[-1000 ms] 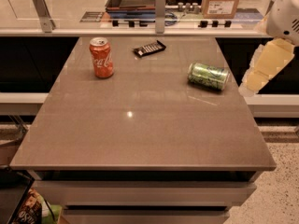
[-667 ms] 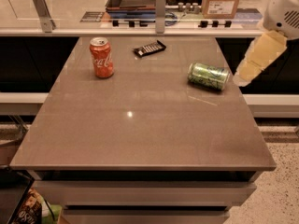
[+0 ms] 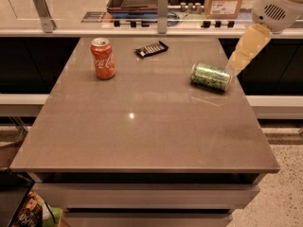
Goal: Place green can upright
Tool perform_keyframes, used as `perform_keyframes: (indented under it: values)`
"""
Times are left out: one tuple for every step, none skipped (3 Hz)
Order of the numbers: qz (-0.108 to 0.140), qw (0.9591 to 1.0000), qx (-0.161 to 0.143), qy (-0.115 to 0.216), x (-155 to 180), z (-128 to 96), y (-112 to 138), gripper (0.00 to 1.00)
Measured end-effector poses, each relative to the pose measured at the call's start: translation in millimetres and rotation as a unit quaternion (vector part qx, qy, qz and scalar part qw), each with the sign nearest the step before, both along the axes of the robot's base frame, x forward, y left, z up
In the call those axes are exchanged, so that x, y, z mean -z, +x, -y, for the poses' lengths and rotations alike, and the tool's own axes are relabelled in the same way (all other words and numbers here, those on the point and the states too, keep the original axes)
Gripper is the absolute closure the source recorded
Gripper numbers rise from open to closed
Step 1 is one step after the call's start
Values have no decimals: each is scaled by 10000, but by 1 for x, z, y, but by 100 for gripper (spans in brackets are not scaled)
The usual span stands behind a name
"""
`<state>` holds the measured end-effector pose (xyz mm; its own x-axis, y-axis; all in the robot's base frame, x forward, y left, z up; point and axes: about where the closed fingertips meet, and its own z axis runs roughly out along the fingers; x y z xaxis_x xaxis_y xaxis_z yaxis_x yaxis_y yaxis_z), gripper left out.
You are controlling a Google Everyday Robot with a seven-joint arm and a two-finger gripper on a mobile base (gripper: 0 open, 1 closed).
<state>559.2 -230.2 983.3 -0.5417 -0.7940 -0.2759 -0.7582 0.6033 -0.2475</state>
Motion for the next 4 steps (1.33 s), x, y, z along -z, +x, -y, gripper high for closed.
perform_keyframes:
  values:
    - [-50, 9996, -143, -251, 9, -7, 26, 0]
    - [-103, 9986, -425, -289, 25, -24, 49, 0]
    - [-173, 9977, -605, -248, 42, -35, 62, 0]
    - [-279, 9971, -686, -152, 61, -40, 67, 0]
